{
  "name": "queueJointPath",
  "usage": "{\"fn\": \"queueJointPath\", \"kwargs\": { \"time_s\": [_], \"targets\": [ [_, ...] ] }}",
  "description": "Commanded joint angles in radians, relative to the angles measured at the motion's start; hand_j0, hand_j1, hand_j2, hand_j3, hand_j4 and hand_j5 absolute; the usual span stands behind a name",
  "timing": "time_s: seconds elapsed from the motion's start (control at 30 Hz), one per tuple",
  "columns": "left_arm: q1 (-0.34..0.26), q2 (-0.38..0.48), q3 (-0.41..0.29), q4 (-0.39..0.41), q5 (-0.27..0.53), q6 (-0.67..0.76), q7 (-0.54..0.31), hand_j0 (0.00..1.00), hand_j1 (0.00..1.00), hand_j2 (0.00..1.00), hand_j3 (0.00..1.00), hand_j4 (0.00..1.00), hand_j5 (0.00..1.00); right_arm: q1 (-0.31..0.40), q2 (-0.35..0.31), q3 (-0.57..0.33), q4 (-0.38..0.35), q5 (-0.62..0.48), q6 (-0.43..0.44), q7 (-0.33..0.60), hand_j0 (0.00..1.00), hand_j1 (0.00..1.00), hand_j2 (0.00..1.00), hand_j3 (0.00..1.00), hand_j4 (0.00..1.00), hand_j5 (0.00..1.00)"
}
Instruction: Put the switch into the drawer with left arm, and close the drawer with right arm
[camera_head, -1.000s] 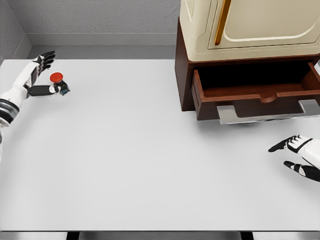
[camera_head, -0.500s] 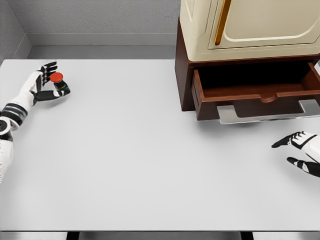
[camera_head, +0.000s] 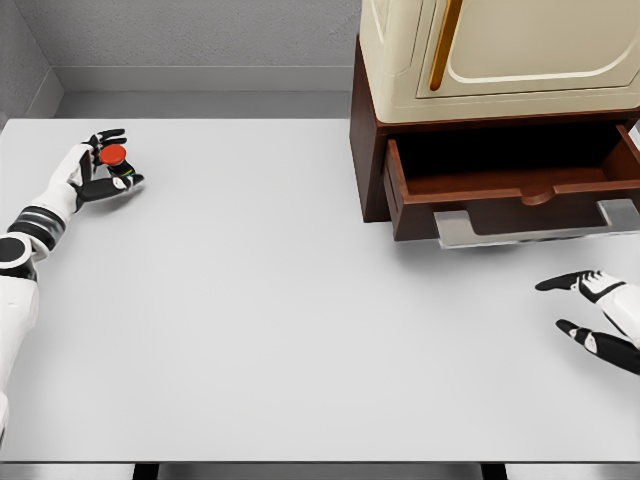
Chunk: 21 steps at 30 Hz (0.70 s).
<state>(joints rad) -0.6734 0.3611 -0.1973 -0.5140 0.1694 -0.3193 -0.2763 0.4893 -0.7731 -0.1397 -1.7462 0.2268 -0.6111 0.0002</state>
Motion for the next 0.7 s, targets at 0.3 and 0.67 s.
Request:
{"fn": "queueJointPath", "kwargs": {
  "time_s": [0.3,0.67],
  "targets": [
    [0.002,0.009,0.018,-0.006,-0.004,-0.006,0.0,1.0,1.0,1.0,1.0,1.0,1.0,-0.015,0.075,-0.008,0.017,-0.009,0.0,0.006,0.69,0.69,0.69,0.69,0.69,0.69],
    [0.002,0.015,0.061,-0.008,-0.004,-0.06,0.002,1.0,1.0,1.0,1.0,1.0,1.0,-0.003,0.167,-0.003,0.059,-0.055,0.0,0.003,0.68,0.68,0.68,0.68,0.68,0.68]
  ]
}}
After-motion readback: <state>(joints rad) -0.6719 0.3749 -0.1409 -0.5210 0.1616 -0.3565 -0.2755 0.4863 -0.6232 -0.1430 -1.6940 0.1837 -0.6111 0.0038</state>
